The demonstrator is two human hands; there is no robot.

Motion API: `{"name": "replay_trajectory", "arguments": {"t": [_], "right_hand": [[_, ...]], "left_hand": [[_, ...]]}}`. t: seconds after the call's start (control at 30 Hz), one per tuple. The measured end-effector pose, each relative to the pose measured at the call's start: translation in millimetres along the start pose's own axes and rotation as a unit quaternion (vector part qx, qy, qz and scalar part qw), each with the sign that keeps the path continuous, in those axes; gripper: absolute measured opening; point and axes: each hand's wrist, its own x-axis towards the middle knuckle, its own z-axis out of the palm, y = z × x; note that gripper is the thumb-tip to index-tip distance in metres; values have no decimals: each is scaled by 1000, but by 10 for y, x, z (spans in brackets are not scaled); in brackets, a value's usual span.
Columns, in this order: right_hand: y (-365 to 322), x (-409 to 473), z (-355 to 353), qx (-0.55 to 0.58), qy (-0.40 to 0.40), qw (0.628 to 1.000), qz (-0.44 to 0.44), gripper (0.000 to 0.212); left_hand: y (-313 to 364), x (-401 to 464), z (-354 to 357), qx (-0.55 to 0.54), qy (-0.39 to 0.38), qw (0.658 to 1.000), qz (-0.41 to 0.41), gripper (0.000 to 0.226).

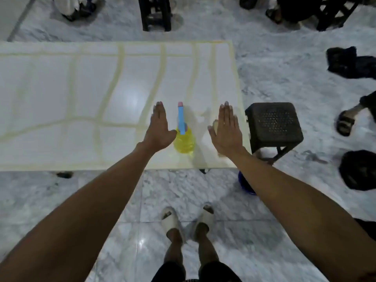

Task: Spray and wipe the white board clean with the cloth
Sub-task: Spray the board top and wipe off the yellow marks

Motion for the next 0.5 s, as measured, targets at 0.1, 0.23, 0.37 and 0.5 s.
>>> {"name": "replay_trajectory", "arguments": {"t": [0.1, 0.23, 0.37, 0.5], "right_hand": [[152, -34, 247, -19, -130, 988, 86, 88], [186, -72, 503, -52, -201, 968, 141, 84], [199, -14, 645, -122, -230, 954, 150, 71], [265, 162, 531, -151, -201, 966, 60, 35]], "left_hand": [[-108, -1, 230, -95, -80, 991, -48, 116], [-50, 20, 542, -199, 36, 977, -60, 64], [104, 134, 732, -218, 148, 964, -27, 40], [255, 249, 823, -229, 209, 950, -41, 44]]}}
